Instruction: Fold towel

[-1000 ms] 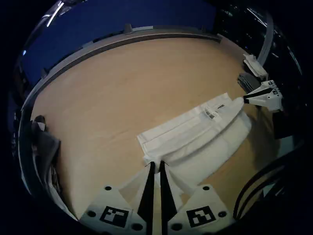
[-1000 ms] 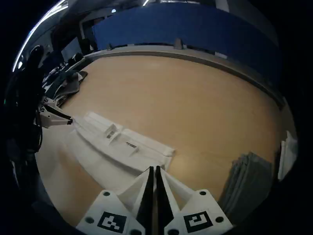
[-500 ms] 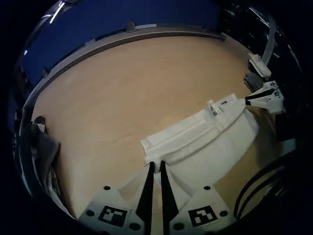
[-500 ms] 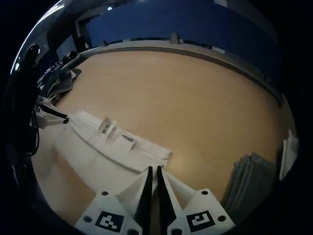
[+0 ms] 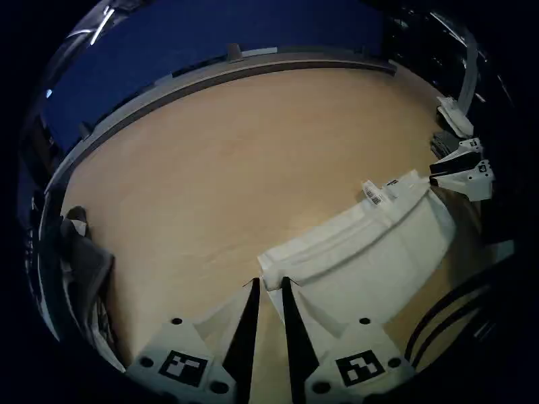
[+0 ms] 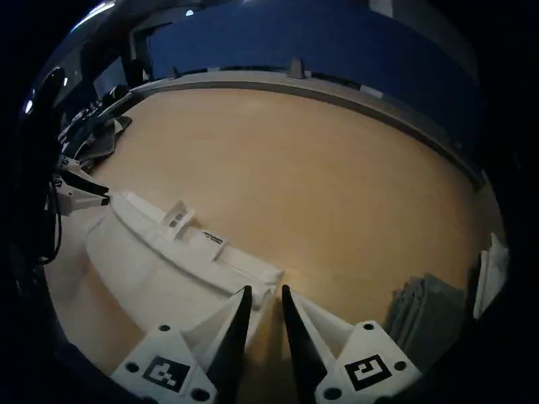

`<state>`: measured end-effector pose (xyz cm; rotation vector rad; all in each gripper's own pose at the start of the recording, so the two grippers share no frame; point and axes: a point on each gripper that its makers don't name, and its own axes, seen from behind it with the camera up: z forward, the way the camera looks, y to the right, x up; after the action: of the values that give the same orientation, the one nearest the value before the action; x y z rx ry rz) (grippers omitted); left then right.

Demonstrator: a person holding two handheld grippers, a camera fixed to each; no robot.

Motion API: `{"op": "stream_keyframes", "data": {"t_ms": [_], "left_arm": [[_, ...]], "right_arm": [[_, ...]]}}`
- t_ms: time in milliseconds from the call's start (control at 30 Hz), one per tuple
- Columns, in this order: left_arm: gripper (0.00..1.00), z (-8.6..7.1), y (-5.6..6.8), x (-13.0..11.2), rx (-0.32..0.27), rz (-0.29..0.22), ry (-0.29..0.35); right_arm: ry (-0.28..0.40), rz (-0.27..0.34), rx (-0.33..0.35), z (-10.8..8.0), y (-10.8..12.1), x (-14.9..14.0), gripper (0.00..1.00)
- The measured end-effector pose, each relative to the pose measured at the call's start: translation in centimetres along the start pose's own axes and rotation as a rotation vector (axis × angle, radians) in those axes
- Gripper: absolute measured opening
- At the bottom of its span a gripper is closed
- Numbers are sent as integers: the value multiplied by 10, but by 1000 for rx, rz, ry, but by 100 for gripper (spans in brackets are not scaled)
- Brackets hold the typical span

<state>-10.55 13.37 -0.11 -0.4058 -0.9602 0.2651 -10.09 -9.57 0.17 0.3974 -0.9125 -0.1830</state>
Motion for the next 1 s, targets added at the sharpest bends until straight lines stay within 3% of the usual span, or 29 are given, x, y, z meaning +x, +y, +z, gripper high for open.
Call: {"op": "stream_keyframes", "data": {"t_ms": [167,367,567,633,767,833,1000], "left_arm": [[30,-3,-7,9,19,-6,28],[31,-11,-17,18,40,-15,60],[42,-17,-19,18,39,-26,73],[47,-19,-19,17,36,-29,75],[69,-20,-17,15,29,-32,78],[84,-22,-17,14,29,-28,81],[91,-26,-14,13,34,-21,90]], "right_arm": [[26,-4,-24,-2,5,8,55],[60,0,-46,-3,10,15,61],[83,-7,-52,-7,9,21,100],[89,-10,-59,-8,10,22,100],[96,-12,-57,-10,8,24,100],[96,-13,-54,-12,7,25,100],[98,-16,-48,-17,5,24,100]]}}
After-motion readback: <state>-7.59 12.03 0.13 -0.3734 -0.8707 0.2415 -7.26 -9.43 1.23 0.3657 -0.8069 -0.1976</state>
